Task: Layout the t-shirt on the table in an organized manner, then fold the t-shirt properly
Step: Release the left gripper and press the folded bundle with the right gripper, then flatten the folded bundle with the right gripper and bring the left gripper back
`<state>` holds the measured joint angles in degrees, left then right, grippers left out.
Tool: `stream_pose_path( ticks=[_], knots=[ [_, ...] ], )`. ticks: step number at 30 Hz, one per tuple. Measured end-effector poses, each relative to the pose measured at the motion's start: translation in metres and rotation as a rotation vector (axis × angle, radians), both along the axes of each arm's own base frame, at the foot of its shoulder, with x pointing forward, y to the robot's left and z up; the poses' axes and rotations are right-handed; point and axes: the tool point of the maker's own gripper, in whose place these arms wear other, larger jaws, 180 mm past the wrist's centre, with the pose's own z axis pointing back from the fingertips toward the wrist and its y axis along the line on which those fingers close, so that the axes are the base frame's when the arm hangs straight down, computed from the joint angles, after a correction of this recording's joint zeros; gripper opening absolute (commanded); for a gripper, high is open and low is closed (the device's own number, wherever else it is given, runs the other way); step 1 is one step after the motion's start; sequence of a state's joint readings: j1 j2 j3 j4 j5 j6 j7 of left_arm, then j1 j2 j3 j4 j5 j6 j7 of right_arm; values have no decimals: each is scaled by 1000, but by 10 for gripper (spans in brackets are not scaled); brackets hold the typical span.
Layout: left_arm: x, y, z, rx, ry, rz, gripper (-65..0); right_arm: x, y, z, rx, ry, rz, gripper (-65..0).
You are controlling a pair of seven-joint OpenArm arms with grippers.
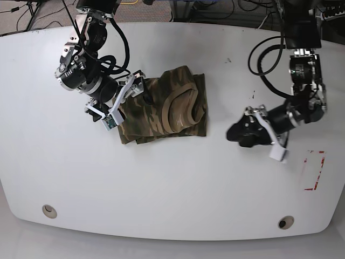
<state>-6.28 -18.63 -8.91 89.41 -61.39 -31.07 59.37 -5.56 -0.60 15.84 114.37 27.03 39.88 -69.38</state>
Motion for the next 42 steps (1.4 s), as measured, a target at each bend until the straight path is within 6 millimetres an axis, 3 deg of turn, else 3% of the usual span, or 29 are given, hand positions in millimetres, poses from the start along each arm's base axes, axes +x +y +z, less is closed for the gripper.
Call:
stream_pose_path(
  ticks=[8, 11, 14, 18, 24, 31, 35, 39, 42],
  knots=[
    [5, 115, 47, 142, -136, 151, -318, 6, 14, 8, 17, -23, 33, -117],
    [0, 149, 55, 191, -159, 204, -318, 12, 26, 14, 16, -47, 75, -117],
    [-11, 170, 54, 229, -147, 231, -318, 19, 41, 24, 35, -78, 117, -117],
    [-20, 187, 53, 246, -133, 271, -318, 32, 54, 27, 68, -84, 140, -117],
    [-35, 215, 58, 279, -132, 334, -318, 55, 55, 11, 10, -44, 146, -117],
    [-48, 222, 49, 287, -98, 352, -318, 64, 104, 8, 69, -39, 285, -119],
    [-53, 224, 44, 290, -80, 356, -318, 63, 118, -12, 66, 34, 325, -120],
    [-56, 224, 39, 294, -65, 355, -318, 56, 128, -33, 68, 87, 354, -176],
    [-56, 224, 40, 291, -67, 355, -318, 51, 133, -44, 78, 115, 367, -287]
  ],
)
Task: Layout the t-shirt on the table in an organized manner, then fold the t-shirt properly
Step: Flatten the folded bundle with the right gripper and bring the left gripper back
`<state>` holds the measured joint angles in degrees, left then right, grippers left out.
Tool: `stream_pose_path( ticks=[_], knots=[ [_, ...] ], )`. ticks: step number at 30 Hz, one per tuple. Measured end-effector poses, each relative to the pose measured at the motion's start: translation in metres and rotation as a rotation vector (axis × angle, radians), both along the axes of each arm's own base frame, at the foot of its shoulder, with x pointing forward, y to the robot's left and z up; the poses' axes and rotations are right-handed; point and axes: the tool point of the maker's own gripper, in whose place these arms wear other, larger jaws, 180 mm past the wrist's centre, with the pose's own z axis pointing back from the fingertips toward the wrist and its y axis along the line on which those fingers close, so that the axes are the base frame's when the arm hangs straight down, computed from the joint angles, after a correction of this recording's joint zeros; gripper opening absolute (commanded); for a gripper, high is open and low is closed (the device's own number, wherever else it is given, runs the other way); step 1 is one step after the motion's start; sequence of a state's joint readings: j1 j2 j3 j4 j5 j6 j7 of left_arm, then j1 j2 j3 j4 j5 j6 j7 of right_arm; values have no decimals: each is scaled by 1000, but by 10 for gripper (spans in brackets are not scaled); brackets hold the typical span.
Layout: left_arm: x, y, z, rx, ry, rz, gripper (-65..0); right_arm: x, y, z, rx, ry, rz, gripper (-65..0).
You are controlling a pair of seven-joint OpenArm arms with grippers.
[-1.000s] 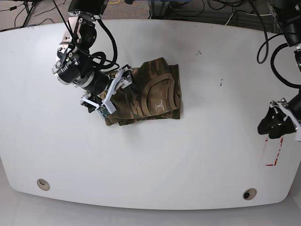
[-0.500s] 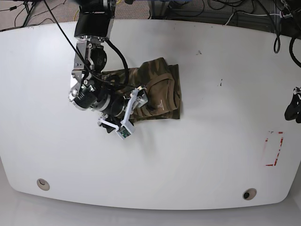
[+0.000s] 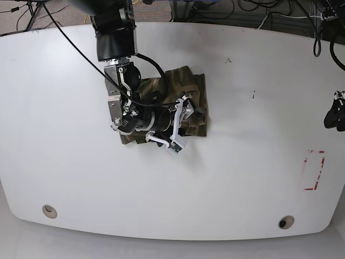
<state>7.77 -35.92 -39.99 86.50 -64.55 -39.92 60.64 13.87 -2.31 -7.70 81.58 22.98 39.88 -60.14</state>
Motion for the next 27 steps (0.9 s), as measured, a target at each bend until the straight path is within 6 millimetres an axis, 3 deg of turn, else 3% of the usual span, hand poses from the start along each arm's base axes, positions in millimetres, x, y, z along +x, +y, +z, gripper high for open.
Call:
stream_pose_path(
  ticks=[4, 5, 9, 13, 21, 27],
  knots=[
    [-2, 0, -2, 1, 7, 0, -318, -3, 2, -9, 10, 28, -1, -441],
    [-3, 1, -3, 2, 12, 0, -318, -4, 2, -9, 11, 30, -2, -506],
    [-6, 0, -7, -2, 23, 1, -318, -3, 0, -10, 8, 28, -6, -620],
    [-6, -1, -8, -4, 24, 1, -318, -1, -1, -3, 3, 3, -4, -623],
    [-14, -4, -20, -14, 58, -1, -318, 10, 3, 36, 31, -124, -4, -623],
    [-15, -15, -21, -23, 49, -16, -318, 14, 5, 53, 44, -176, -2, -623]
  ],
)
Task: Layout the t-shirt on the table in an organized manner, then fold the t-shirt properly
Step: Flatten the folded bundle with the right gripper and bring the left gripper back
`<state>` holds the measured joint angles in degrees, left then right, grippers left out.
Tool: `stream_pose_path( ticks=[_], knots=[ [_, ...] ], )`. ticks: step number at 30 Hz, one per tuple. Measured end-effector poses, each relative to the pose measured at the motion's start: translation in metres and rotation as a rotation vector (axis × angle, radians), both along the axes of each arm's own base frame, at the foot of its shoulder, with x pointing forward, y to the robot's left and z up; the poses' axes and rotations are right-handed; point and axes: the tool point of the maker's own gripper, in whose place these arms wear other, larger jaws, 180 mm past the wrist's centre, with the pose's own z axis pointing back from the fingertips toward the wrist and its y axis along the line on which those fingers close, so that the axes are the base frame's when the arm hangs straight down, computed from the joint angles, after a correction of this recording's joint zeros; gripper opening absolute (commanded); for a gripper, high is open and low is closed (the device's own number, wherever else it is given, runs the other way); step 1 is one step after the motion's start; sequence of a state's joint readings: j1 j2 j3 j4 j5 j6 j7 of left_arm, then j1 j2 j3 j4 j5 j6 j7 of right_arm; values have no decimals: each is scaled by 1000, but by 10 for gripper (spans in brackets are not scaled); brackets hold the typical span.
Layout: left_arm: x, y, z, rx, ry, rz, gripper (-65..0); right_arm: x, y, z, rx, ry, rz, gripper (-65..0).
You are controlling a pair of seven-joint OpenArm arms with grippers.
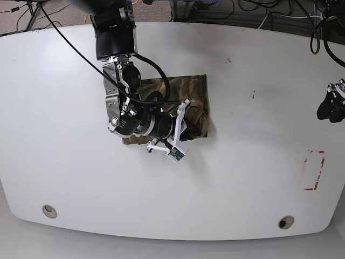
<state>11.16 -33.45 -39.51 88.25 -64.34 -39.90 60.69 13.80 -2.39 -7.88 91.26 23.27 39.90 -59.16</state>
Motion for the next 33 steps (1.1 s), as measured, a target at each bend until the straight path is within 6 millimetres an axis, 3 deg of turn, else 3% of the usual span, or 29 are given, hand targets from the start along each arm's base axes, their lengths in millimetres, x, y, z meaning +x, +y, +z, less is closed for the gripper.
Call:
stream_pose_path(
  ticks=[4, 7, 16, 19, 23, 27, 31, 33],
  knots=[
    [1, -10, 4, 15, -14, -29, -318, 1, 3, 2, 4, -4, -2, -614],
    [1, -19, 5, 14, -19, -52, -318, 0, 10, 1, 14, 8, 3, -544],
    [1, -45, -3, 19, 6, -135, -318, -1, 21, -6, -14, 21, 0, -97],
    [0, -59, -7, 20, 17, -177, -318, -1, 24, -5, -10, 19, 1, -25],
    [-1, -84, -12, 18, 31, -254, -318, 3, 21, -1, -26, 0, -6, -38],
    [-3, -116, -17, 3, 33, -337, -318, 15, 0, 19, -24, -73, -51, -87],
    [1, -153, -18, 29, 13, -429, -318, 28, -44, 32, -61, -140, -134, -179],
    [4, -181, -18, 23, 0, -479, -318, 31, -67, 32, -89, -152, -177, -241]
  ],
)
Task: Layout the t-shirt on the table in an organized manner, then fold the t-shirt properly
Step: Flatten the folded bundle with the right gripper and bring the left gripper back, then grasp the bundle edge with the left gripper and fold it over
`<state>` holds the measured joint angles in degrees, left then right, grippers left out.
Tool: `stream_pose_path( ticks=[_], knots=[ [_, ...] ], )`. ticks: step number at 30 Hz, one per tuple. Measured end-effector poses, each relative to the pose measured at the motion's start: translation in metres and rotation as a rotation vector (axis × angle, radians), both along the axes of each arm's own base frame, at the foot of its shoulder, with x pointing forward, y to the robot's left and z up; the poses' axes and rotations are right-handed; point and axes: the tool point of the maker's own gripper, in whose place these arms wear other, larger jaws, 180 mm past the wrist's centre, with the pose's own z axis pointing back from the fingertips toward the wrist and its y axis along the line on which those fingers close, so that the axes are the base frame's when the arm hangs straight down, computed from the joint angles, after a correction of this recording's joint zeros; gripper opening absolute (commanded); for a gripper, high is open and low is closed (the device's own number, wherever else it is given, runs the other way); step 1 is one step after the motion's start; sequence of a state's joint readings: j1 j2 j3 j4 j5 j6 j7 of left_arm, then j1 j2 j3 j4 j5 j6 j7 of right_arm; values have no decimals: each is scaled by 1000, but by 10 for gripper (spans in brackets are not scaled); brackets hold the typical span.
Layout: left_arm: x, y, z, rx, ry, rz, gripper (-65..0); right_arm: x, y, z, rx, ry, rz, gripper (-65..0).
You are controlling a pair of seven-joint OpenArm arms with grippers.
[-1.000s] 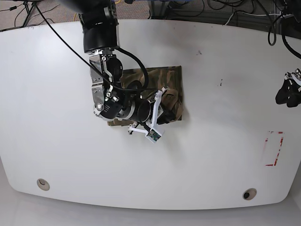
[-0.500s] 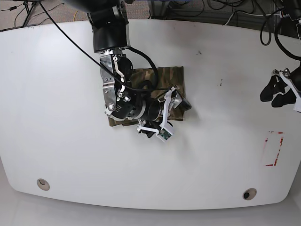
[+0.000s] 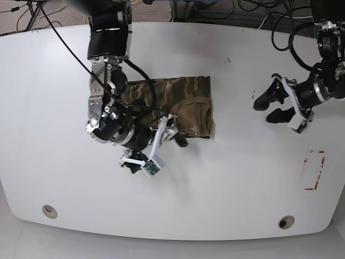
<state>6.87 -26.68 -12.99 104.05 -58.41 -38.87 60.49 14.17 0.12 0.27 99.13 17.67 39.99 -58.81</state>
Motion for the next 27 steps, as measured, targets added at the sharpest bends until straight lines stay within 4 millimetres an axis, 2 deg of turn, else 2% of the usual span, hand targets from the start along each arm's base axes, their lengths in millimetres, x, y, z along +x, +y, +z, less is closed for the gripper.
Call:
stream_pose_path(
  ticks=[3, 6, 7, 10, 13, 18, 22, 27],
  knots=[
    [5, -34, 1, -41, -14, -33, -319, -3, -29, -12, -50, 23, -54, -360],
    [11, -56, -2, -53, -11, -47, -325, -11, -41, -26, -80, 57, -67, -485],
    [11, -64, -7, -42, 5, -53, -347, -13, -43, -30, -87, 67, -68, -542],
    [13, -91, -11, -43, -1, -89, -454, -19, -43, -41, -83, 97, -60, -640],
    [10, -118, -21, -25, 8, -135, -544, -21, -43, -52, -58, 126, -48, -644],
    [1, -157, -49, 22, 70, -195, -556, -19, -60, -79, -39, 160, -86, -631],
    [-4, -170, -75, 54, 132, -205, -556, -19, -68, -97, 7, 183, -110, -631],
    [-8, -173, -109, 30, 205, -179, -554, -19, -79, -111, 39, 206, -132, -631]
  ],
)
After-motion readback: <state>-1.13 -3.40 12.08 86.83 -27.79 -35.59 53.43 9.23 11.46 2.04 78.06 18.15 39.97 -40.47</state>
